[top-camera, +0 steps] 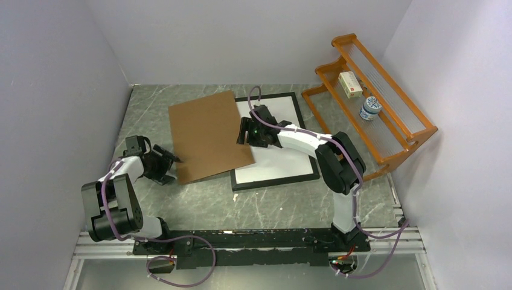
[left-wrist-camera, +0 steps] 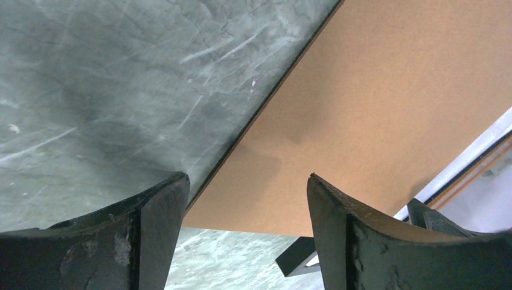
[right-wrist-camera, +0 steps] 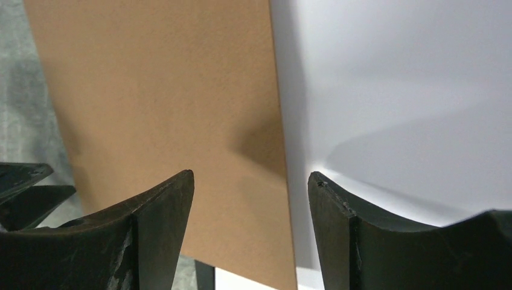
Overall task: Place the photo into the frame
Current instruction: Move the photo frame item to the center of the board, then pick up the photo frame item at the center of the board.
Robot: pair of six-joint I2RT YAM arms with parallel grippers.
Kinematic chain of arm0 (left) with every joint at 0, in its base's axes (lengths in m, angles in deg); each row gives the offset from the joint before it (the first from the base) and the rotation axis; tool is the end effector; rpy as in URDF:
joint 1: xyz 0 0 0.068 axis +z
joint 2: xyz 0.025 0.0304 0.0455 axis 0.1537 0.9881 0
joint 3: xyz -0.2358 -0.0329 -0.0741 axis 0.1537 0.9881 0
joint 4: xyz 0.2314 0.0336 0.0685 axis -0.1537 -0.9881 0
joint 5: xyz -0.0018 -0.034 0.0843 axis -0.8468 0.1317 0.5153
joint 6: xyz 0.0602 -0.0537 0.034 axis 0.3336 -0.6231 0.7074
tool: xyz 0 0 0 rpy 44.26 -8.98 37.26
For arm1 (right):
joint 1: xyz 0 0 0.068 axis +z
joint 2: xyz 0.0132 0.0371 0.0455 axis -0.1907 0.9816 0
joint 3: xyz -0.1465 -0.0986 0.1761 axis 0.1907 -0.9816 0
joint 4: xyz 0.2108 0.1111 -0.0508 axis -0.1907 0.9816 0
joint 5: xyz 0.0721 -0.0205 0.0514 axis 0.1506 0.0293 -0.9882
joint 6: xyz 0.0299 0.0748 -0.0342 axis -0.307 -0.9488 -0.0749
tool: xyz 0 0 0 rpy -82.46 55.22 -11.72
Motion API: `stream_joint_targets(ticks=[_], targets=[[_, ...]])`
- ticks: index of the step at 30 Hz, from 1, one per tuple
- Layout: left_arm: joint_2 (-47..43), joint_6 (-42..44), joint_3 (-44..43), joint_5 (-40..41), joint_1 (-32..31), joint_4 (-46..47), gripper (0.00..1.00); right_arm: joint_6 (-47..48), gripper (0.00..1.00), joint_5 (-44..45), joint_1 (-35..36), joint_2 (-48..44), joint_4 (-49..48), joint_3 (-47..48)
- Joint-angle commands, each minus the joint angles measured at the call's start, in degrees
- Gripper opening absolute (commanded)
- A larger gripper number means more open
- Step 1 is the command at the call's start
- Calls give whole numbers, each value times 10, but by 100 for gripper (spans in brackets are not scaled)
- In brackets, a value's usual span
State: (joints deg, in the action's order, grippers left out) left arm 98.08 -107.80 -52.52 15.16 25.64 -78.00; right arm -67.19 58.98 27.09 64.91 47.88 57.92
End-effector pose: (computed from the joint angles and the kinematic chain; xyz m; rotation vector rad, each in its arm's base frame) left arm 0.2441 0.0470 0.1049 -1.3850 2.3673 -0.6137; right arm 0.3416 0.2709 0.1482 0.0335 2.4851 0.6647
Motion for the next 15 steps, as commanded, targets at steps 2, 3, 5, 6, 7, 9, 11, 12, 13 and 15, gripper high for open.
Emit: stream_joint_targets(ticks=[2, 3, 5, 6, 7, 9, 11, 12, 13, 15], targets=[[19, 43, -18, 98, -1, -52, 81, 43, 73, -17, -18, 25, -4, 53], [27, 43, -23, 99, -1, -43, 81, 44, 73, -32, -20, 32, -7, 58], [49, 47, -34, 92, -1, -24, 81, 46, 73, -56, -23, 41, -14, 61], [64, 48, -40, 86, -1, -17, 80, 45, 73, -68, -25, 43, -20, 59], [77, 50, -49, 79, -1, -11, 80, 43, 72, -79, -26, 44, -28, 55], [104, 59, -60, 65, -1, 2, 79, 41, 72, -96, -28, 45, -40, 50], [127, 61, -68, 52, -1, 13, 77, 41, 72, -104, -30, 51, -39, 54], [136, 62, -73, 49, -1, 16, 77, 42, 72, -108, -32, 54, -39, 57], [145, 65, -76, 43, -1, 20, 75, 42, 71, -116, -33, 55, -41, 56], [158, 70, -84, 38, -1, 24, 73, 41, 70, -143, -35, 53, -53, 51]])
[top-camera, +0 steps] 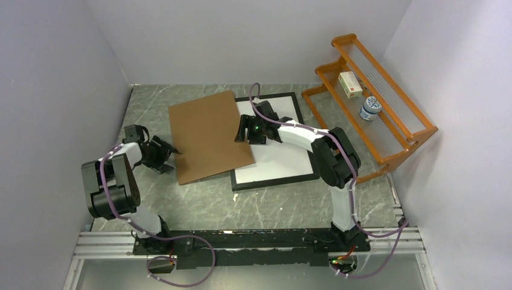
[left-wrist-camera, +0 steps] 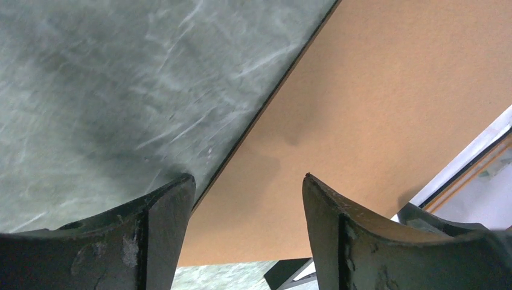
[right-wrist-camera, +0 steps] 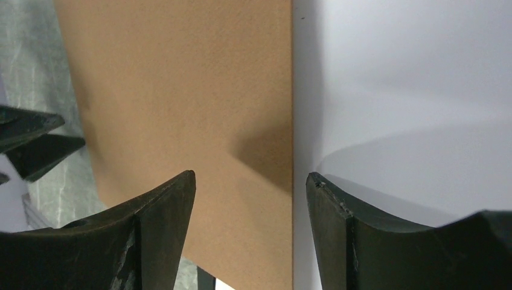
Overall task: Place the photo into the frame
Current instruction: Pick up the photo frame item at the center of the board.
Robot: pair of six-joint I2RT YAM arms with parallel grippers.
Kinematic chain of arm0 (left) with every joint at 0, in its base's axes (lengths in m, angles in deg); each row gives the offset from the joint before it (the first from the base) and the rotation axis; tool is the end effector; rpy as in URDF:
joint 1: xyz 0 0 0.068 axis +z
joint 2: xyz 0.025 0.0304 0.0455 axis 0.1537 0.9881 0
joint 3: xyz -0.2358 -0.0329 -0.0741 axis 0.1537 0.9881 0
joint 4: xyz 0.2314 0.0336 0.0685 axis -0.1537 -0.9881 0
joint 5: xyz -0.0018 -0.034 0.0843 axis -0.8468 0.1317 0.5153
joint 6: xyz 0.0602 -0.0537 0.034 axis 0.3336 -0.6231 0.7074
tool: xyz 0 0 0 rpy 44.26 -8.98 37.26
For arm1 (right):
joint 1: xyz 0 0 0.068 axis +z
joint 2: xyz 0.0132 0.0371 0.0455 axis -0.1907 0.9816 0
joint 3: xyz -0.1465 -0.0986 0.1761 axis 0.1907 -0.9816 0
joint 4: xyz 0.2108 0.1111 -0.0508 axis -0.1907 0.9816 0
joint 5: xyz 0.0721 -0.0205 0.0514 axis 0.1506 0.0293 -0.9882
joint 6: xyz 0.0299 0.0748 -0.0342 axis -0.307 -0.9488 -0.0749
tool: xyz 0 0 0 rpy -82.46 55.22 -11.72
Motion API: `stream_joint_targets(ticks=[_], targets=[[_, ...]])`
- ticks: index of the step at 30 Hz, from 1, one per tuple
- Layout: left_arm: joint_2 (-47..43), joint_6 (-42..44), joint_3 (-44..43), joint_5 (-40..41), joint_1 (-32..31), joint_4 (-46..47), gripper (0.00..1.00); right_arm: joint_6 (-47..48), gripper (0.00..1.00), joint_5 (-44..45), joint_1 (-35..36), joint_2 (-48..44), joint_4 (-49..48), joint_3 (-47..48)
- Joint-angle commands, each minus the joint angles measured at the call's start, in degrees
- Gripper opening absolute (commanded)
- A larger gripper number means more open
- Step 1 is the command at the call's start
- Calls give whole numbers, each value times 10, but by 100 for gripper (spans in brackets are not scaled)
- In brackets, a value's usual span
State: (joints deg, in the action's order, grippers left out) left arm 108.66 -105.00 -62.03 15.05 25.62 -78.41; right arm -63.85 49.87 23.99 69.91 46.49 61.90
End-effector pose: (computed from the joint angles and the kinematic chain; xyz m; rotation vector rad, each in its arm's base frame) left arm 0.2810 0.0579 0.1032 -1.3402 2.4138 -0.5996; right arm 0.3629 0.2720 0.1372 -0.0530 2.5088 0.7943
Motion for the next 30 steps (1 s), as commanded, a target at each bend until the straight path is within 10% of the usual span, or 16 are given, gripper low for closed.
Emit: stream_joint_targets(ticks=[1, 19, 30], targets=[[58, 44, 9, 35, -1, 31, 73, 7, 70, -68, -5, 1, -49, 8], [148, 56, -34, -46, -1, 44, 67, -265, 62, -401, -13, -44, -389, -106], [126, 64, -50, -27, -1, 17, 67, -159, 46, -309, -16, -75, -259, -91]])
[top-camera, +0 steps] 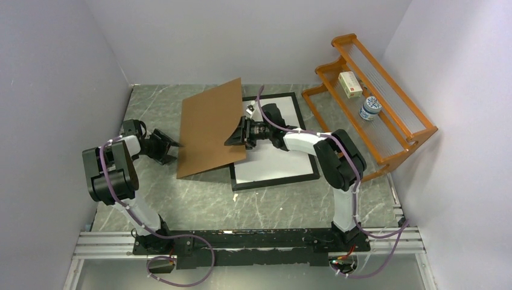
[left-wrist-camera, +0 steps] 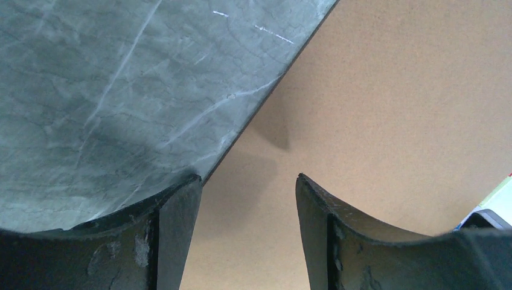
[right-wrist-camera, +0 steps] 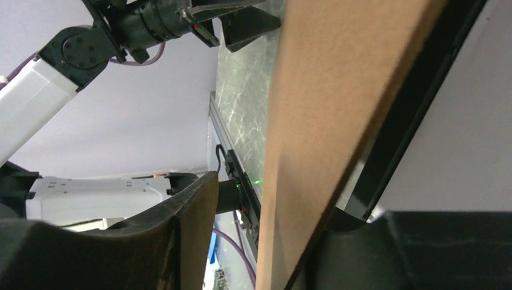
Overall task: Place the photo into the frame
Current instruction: Pick up the photo frame item at the center of the board, then move the photo frame to the center of the board.
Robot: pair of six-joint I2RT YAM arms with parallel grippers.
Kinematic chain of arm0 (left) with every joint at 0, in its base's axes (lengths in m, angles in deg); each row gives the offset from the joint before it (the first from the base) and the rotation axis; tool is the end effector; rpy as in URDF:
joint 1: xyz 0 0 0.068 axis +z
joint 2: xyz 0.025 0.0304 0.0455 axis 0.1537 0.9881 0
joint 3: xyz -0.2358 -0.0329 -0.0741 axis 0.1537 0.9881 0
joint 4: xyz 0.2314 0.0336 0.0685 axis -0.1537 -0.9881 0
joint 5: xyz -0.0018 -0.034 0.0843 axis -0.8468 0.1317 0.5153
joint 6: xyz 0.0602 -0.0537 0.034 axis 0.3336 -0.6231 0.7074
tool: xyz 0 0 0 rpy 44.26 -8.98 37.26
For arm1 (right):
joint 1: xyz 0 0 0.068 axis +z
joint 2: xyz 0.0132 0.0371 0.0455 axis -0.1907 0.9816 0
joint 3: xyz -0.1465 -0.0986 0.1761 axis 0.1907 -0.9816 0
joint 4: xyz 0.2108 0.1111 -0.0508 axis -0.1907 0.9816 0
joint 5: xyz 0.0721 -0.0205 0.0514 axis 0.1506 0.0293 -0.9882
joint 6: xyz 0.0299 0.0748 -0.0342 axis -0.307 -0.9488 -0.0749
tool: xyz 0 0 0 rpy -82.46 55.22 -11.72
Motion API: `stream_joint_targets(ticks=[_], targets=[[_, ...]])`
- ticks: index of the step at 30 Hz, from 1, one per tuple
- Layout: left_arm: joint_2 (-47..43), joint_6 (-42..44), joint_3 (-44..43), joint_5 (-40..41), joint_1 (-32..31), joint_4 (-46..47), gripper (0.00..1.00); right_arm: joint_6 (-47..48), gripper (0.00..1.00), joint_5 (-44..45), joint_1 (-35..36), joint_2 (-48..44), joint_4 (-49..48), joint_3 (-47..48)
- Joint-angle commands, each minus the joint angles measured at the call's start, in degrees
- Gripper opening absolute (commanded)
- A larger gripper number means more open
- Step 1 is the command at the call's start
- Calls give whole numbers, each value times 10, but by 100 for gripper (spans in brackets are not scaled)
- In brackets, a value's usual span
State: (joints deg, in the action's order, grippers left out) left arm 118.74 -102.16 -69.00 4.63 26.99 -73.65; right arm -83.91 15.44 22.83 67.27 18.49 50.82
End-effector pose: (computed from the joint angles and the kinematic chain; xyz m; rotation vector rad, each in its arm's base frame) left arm 0.3183 0.0639 0.0952 -1.2239 2.4104 -0.8298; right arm 0.3343 0.2905 0.1617 -0.1233 2.3756 1.6977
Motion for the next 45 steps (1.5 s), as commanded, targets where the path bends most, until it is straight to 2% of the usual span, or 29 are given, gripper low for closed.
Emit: stream_joint_targets(ticks=[1, 3, 5, 7, 13, 19, 23, 26, 30, 34, 39, 45], targets=[[18, 35, 20, 80, -15, -33, 67, 47, 42, 51, -5, -52, 30, 21], [2, 30, 23, 82, -14, -35, 67, 50, 28, 73, -6, -58, 35, 19], [-31, 22, 36, 90, -14, -25, 67, 52, 11, 80, -7, -60, 40, 21], [-69, 15, 51, 88, -14, -16, 68, 58, 0, 81, -8, -65, 48, 25], [-145, 26, 43, 56, -15, -43, 74, 86, 0, 84, -19, -125, 76, 13], [-210, 45, 47, 16, -25, -61, 76, 120, 0, 113, -53, -263, 127, -44], [-224, 54, 48, 6, -65, -72, 75, 163, 0, 189, -80, -390, 216, -77], [-223, 35, 48, 23, -116, -61, 73, 184, 0, 286, -93, -485, 282, -98], [-192, 21, 26, 61, -219, -44, 73, 207, 0, 416, -97, -595, 370, -105], [-127, 17, -19, 110, -313, -42, 72, 208, 0, 494, -98, -663, 437, -103], [-12, 12, -105, 185, -414, -72, 69, 204, 0, 534, -100, -701, 484, -101], [63, -24, -155, 257, -457, -103, 53, 200, 0, 515, -100, -719, 492, -105]])
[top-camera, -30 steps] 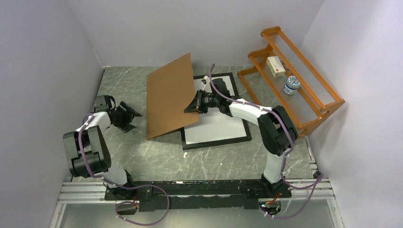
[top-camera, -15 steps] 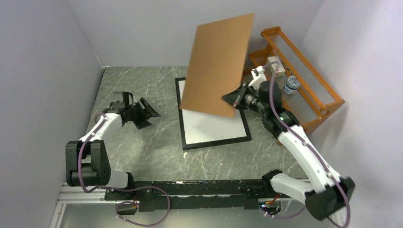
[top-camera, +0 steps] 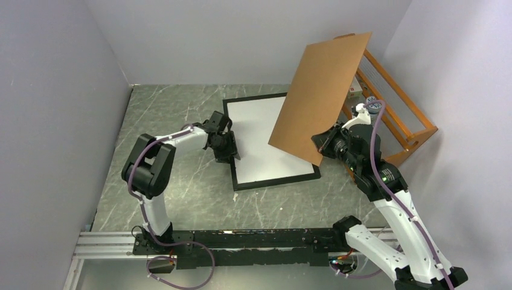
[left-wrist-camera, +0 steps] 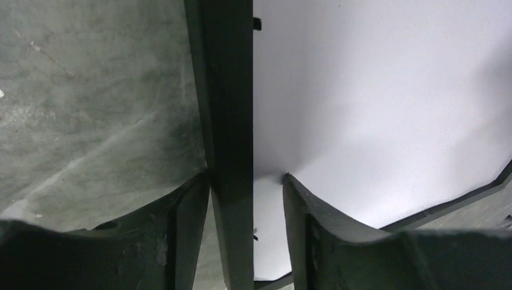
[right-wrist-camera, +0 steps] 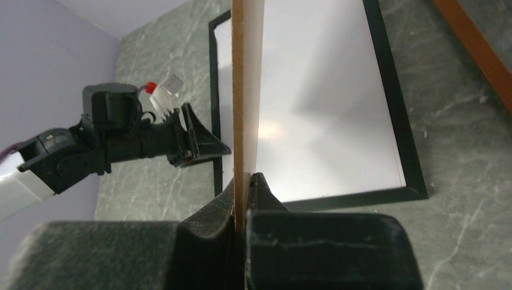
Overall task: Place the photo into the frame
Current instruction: Move the photo frame to the center of the board.
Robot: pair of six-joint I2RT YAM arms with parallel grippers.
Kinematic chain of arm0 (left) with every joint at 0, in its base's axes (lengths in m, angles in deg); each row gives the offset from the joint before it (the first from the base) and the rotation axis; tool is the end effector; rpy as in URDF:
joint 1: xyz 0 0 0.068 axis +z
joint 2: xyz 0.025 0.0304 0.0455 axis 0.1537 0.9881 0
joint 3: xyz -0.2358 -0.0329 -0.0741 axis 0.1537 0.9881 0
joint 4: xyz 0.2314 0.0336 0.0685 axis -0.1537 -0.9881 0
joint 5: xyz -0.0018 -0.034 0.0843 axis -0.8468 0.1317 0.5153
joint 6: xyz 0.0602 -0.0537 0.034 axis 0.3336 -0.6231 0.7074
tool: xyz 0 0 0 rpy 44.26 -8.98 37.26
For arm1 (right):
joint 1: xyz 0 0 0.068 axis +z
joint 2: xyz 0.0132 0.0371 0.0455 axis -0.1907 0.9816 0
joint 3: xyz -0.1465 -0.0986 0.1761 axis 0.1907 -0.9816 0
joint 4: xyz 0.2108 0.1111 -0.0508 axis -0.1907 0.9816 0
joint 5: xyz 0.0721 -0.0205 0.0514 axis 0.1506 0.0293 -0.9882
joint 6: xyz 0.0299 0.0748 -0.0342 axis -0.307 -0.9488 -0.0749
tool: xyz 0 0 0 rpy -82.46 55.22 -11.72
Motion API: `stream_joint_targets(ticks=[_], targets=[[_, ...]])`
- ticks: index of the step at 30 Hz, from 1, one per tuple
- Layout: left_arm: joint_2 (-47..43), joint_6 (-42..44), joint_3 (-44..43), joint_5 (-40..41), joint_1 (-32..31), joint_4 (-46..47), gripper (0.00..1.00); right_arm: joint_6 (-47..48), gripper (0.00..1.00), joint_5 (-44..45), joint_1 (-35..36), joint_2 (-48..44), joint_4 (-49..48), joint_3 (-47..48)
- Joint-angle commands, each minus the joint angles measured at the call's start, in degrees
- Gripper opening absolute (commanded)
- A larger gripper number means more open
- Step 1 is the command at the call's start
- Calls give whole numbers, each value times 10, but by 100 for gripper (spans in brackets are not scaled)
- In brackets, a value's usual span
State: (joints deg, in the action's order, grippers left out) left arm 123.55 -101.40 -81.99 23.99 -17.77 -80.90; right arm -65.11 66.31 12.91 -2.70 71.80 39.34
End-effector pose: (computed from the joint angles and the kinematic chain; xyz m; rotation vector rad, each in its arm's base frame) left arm 0.3192 -0.1755 0.1129 -0.3116 2.7847 -0.5815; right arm 0.1803 0.0718 0.3428 0.3138 1.9614 0.6236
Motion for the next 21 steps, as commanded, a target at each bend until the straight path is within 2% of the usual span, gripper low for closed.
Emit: stream_joint_targets(ticks=[1, 4, 12, 21], targets=[[16, -37, -23, 69, -11, -29, 50, 11, 0, 4, -1, -20, -39, 8], [5, -40, -7, 77, -12, -18, 46, 9, 0, -6, -1, -23, -42, 0], [-38, -9, 36, 63, -10, 15, 47, 5, 0, -18, 0, -14, -52, -11], [-53, 3, 69, 55, 7, 25, 36, 0, 0, -52, 0, 9, -61, -8]])
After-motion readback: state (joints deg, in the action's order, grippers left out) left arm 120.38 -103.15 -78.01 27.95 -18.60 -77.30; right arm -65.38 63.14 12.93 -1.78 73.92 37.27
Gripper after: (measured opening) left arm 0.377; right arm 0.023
